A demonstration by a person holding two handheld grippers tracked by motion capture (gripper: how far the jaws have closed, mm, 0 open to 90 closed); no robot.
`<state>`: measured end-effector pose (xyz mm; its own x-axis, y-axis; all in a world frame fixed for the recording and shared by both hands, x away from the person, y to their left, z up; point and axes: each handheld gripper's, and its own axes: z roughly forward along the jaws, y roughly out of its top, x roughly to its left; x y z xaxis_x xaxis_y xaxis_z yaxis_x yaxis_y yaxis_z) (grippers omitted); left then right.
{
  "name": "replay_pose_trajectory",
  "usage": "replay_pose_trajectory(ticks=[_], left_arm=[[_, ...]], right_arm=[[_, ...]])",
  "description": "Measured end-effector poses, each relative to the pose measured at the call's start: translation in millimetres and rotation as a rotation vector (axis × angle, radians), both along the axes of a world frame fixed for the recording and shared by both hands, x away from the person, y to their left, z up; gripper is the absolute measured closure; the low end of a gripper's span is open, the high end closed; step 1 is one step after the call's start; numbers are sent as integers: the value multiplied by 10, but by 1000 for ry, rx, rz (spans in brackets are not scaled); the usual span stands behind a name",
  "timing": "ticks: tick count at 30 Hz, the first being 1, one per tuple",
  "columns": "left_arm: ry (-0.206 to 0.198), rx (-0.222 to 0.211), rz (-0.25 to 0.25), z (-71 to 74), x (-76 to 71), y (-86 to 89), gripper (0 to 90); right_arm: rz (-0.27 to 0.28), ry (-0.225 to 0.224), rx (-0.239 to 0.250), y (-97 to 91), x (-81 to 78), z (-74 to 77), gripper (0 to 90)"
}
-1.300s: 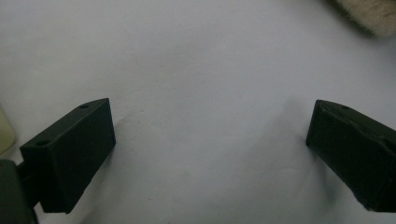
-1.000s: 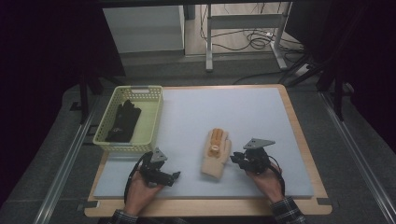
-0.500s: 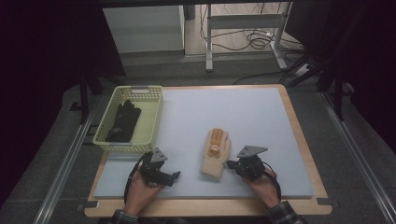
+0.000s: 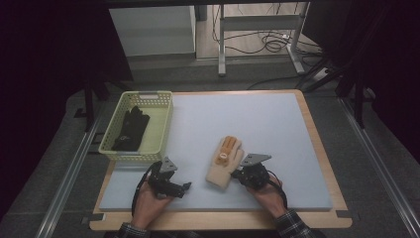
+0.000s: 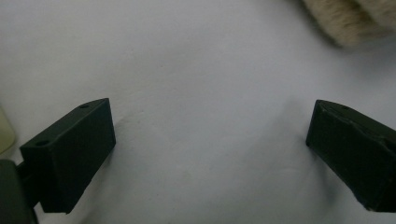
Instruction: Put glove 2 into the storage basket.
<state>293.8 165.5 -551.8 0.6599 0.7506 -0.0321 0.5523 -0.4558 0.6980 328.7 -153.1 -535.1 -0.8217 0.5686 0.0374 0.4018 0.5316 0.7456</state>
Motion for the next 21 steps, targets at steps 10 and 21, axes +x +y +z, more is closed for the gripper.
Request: replay_pose_trajectory(ticks=[10, 21], left_arm=[[0, 0, 0, 0, 0, 0, 18], [0, 0, 0, 0, -1, 0, 18]], right_arm=[[10, -11, -8, 221, 42, -10, 856], [24, -35, -24, 403, 80, -19, 836]])
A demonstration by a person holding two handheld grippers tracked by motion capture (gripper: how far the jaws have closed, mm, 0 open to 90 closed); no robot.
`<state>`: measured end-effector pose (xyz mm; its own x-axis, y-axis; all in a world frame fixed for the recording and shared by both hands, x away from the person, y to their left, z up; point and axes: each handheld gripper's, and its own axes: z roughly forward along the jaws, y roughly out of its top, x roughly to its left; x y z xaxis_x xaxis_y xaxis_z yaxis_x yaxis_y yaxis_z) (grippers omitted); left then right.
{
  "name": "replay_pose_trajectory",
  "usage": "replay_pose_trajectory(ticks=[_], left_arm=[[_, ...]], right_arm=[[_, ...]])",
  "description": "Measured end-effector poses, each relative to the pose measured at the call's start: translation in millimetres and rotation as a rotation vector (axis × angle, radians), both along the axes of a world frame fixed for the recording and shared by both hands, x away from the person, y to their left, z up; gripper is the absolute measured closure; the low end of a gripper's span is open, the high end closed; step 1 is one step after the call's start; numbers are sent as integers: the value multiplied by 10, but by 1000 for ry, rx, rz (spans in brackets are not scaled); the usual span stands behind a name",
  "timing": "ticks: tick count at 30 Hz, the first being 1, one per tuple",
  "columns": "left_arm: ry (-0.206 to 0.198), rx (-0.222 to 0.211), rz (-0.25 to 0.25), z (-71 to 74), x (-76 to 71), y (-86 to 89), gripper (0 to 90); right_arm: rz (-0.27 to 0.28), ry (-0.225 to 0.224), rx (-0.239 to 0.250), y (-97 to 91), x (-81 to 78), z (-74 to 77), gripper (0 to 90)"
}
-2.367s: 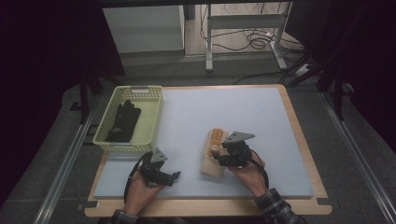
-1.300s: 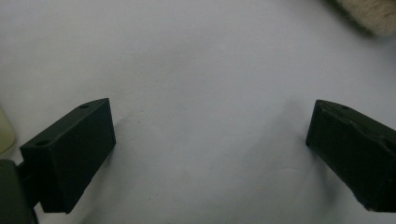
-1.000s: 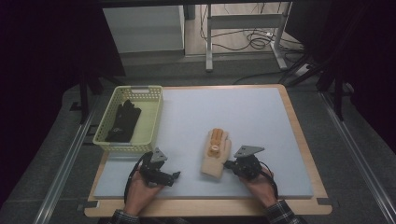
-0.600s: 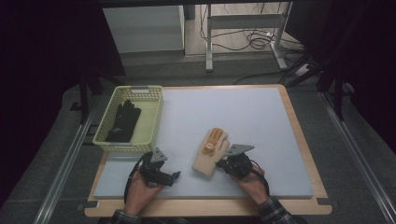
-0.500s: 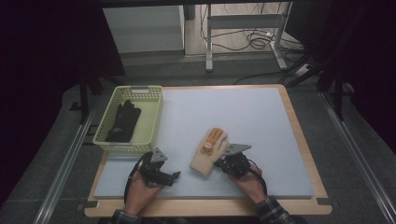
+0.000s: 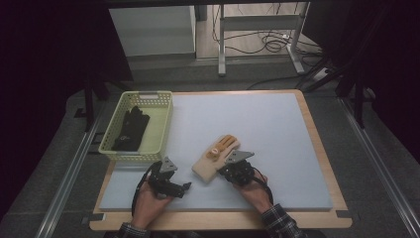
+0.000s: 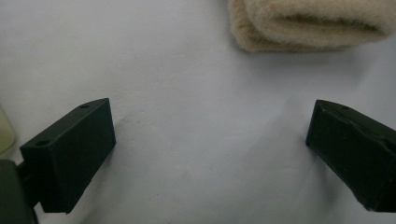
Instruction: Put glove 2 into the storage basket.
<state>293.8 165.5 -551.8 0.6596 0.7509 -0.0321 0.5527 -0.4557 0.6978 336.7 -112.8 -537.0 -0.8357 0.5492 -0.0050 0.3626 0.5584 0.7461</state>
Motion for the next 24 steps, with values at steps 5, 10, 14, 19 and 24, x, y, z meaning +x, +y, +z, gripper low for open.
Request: replay_pose_trajectory(ticks=[5, 10, 14, 19, 24], left_arm=[[2, 0, 1, 0, 1, 0, 17], [4, 0, 1, 0, 3, -1, 16], [7, 1, 2, 3, 4, -1, 16], [33, -13, -5, 38, 19, -21, 4], [38, -48, -42, 207, 72, -152, 0]], right_arm=[[-10, -2, 9, -108, -38, 29, 775], [-61, -6, 14, -377, -49, 86, 673], [-113, -12, 19, -622, -53, 114, 572], [-168, -30, -2, -878, -60, 130, 422], [-218, -33, -28, -1090, -59, 117, 309]])
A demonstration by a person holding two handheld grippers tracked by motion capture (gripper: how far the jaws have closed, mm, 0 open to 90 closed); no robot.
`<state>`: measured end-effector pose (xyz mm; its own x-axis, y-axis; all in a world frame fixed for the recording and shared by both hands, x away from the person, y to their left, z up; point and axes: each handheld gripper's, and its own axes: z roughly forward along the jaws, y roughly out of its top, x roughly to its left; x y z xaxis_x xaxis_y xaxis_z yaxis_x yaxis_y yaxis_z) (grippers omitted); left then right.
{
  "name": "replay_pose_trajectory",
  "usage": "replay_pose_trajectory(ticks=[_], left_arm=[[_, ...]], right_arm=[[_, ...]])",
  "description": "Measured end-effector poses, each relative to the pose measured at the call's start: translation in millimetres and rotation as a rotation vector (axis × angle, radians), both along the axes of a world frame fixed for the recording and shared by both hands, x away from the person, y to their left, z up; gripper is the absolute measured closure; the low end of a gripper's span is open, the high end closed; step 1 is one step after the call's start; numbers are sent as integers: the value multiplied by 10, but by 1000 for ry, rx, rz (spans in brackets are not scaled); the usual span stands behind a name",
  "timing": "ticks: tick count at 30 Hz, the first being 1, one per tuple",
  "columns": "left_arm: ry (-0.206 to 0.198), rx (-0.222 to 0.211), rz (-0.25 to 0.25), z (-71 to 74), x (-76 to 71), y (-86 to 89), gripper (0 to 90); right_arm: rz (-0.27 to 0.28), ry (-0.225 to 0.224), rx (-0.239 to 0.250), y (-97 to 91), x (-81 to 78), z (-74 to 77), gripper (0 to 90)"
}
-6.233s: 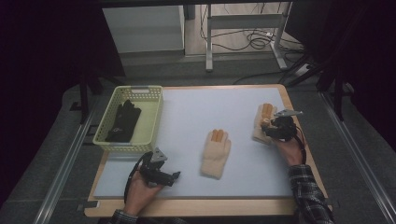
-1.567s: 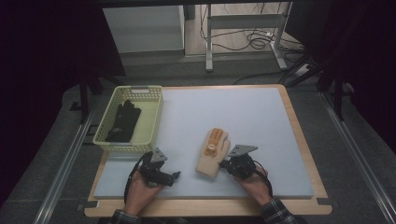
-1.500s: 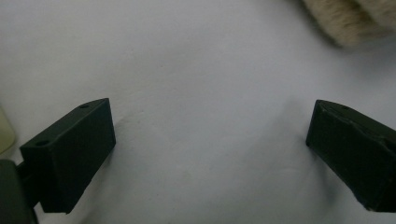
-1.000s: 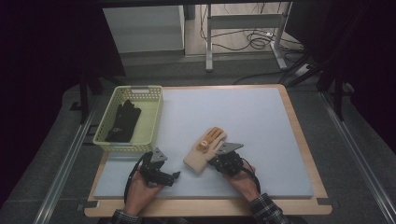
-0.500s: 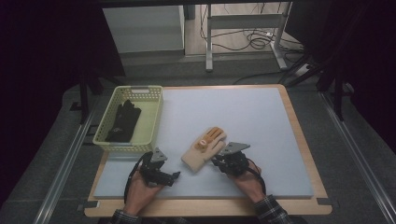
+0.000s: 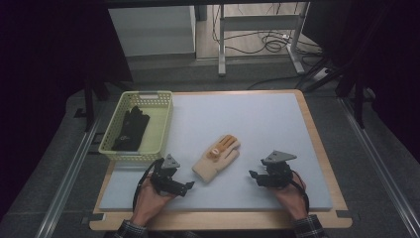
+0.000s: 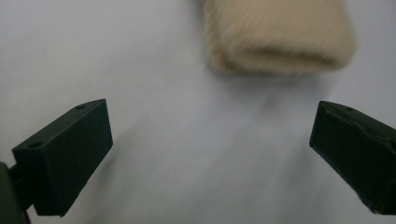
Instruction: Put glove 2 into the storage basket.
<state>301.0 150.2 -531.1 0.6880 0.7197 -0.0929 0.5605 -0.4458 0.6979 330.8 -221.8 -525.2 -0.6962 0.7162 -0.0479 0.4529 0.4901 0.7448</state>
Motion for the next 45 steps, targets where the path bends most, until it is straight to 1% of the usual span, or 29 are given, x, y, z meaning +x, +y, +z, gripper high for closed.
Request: replay_pose_trajectory(ticks=[2, 6, 8, 10, 11, 12, 17, 20, 23, 26, 28, 29, 31, 32, 37, 39, 43, 45], left_arm=[[-4, 7, -10, 60, 35, -76, 0], [-3, 23, -46, 161, 138, -262, 0], [-2, 37, -59, 195, 192, -357, 0], [8, 42, -68, 212, 254, -445, 0], [12, 40, -71, 212, 294, -500, 0], [18, 43, -74, 213, 317, -532, 0], [32, 63, -89, 176, 465, -745, 0], [40, 93, -91, 124, 558, -876, 0], [43, 124, -83, 71, 632, -968, 0], [53, 128, -74, 27, 683, -1015, 1], [50, 148, -70, -3, 696, -1036, 33], [54, 138, -76, -10, 700, -1030, 56], [52, 133, -72, 5, 690, -1012, 110], [54, 131, -72, 14, 680, -1009, 151], [52, 141, -83, 51, 631, -1000, 306], [52, 143, -83, 64, 611, -1001, 383], [59, 146, -87, 86, 595, -996, 484], [70, 133, -87, 91, 599, -983, 520]], right_arm=[[-24, 8, -2, -82, 3, -10, 274], [-51, 2, -1, -189, 7, -25, 226], [-61, -2, -9, -224, 8, -35, 202], [-71, -5, -31, -251, 8, -54, 180], [-73, 0, -35, -255, 10, -62, 174], [-73, 6, -27, -265, 15, -62, 172], [-69, 20, -21, -275, 30, -69, 167], [-70, 21, -18, -274, 29, -70, 167], [-71, 21, -17, -275, 28, -72, 167], [-71, 21, -16, -275, 29, -72, 167], [-72, 20, -16, -275, 28, -73, 167], [-72, 20, -17, -274, 28, -73, 167], [-72, 20, -17, -274, 28, -73, 167], [-72, 20, -17, -274, 28, -74, 167], [-72, 19, -17, -273, 27, -75, 167], [-72, 19, -17, -272, 26, -75, 167], [-72, 19, -18, -272, 26, -75, 168], [-72, 19, -18, -272, 26, -75, 167]])
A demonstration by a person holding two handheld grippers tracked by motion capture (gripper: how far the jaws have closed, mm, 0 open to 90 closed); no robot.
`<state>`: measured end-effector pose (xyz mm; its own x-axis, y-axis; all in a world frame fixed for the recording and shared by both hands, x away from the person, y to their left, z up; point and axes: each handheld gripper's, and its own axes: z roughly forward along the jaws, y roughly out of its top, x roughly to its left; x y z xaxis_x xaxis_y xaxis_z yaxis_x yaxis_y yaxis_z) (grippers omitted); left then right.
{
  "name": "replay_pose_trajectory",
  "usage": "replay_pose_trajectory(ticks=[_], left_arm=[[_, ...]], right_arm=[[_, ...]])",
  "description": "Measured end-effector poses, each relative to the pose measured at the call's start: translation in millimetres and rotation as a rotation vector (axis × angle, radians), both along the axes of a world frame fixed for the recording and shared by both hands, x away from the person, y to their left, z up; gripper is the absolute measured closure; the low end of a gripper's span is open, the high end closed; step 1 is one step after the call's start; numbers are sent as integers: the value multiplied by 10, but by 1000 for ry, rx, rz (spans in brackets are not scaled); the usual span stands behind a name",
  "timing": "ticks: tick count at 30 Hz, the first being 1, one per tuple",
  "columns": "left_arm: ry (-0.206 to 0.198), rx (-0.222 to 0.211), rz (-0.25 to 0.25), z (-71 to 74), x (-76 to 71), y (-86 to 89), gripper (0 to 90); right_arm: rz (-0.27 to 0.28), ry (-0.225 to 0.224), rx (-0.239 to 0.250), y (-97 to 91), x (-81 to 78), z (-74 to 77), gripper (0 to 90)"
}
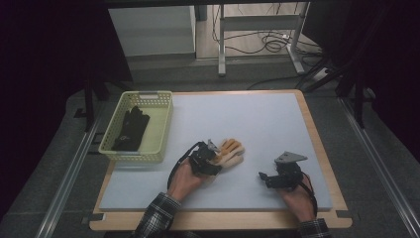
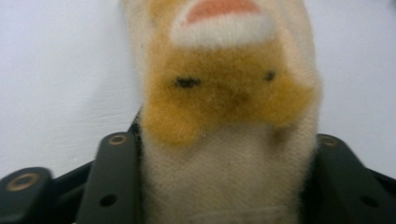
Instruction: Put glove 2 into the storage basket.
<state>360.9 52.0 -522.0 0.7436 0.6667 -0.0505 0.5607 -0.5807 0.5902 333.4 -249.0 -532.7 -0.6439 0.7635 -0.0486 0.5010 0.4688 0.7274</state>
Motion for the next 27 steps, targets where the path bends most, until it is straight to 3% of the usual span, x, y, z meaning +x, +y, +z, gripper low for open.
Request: replay_pose_trajectory(ticks=[3, 9, 27], left_arm=[[19, -23, 3, 15, 22, 41, 546], [13, -47, 31, 150, 52, 156, 554], [-40, -61, 187, 896, 245, 854, 547]], right_arm=[[0, 0, 0, 0, 0, 0, 167], [0, 0, 0, 0, 0, 0, 168], [1, -2, 0, -2, 1, -1, 167]])
